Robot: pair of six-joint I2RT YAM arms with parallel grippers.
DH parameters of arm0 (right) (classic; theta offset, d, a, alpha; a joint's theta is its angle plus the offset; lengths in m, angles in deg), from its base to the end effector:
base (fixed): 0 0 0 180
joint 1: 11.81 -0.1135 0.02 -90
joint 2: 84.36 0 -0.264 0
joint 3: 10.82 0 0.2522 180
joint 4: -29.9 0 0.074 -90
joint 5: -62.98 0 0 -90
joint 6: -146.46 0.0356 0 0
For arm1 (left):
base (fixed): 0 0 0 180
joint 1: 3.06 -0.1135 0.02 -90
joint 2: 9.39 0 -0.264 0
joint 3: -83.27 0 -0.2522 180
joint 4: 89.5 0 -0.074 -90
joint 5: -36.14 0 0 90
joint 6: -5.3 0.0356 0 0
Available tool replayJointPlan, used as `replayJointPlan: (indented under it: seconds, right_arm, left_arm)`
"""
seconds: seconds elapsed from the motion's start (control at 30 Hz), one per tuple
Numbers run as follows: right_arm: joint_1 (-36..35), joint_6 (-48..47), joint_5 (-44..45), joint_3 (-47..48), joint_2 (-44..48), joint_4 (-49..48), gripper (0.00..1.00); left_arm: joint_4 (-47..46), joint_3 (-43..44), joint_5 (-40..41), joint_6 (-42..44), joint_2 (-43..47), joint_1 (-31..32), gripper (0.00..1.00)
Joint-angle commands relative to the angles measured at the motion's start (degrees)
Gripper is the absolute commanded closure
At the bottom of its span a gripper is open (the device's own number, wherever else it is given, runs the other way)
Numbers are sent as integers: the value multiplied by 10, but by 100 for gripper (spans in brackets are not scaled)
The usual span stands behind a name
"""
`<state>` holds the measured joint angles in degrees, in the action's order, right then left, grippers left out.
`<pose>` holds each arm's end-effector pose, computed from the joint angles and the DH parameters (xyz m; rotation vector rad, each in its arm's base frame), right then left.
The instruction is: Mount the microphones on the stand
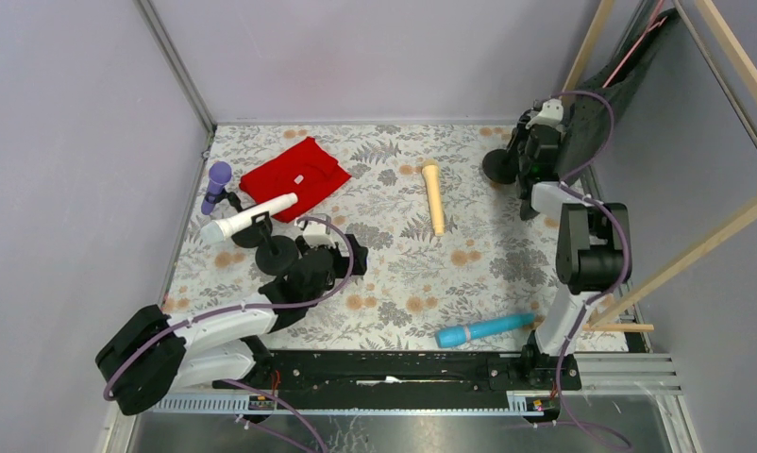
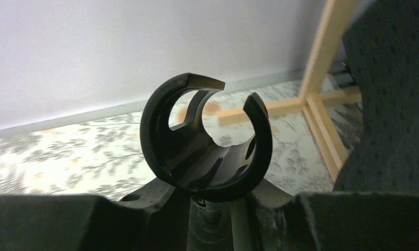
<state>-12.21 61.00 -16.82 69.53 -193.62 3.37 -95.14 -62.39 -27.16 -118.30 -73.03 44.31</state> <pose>0.4368 -0.0033 0.2363 0.1955 1.6003 -0.0768 0.1605 -0.1508 0.1842 -0.0663 1.9661 -0.4741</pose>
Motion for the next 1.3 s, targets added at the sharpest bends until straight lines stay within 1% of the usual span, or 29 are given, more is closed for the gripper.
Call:
replayJointPlan:
  seconds: [0.0, 0.07, 0.23, 0.3, 0.4, 0.5, 0.57, 0.67, 0.77, 0.9, 1.1, 1.27]
  right_arm:
    - [-2, 18, -156, -11, 136, -76, 100]
    - [-4, 41, -235, -27, 172, -77, 100]
    - [-36, 102, -370, -71, 246, -93, 100]
    - [-76, 98, -405, -81, 268, -89, 100]
    - [-138, 65, -471, -89, 289, -66, 100]
    - [-189, 51, -495, -105, 302, -66, 100]
    - [-218, 36, -497, -117, 305, -69, 100]
    - [-258, -4, -483, -132, 298, -54, 100]
    - [-298, -37, -453, -146, 286, -35, 100]
    - [-351, -66, -415, -185, 282, -44, 100]
    - [-433, -112, -353, -247, 304, -31, 100]
    - [-463, -129, -333, -318, 336, -37, 100]
  left_arm:
    - [-71, -21, -15, 21, 52, -3, 1]
    - [-94, -33, -23, 27, 75, -3, 1]
    - [-151, -64, -44, 40, 134, -2, 1]
    - [-149, -64, -49, 47, 149, 0, 1]
    - [-147, -61, -62, 58, 165, 4, 1]
    - [-138, -57, -79, 75, 184, 11, 1]
    - [-125, -55, -80, 89, 202, 20, 1]
    - [-83, -50, -59, 103, 241, 28, 1]
    - [-27, -45, -25, 109, 281, 32, 1]
    - [29, -48, 9, 107, 325, 33, 1]
    - [73, -47, 12, 102, 359, 33, 1]
    - [94, -44, 8, 107, 376, 33, 1]
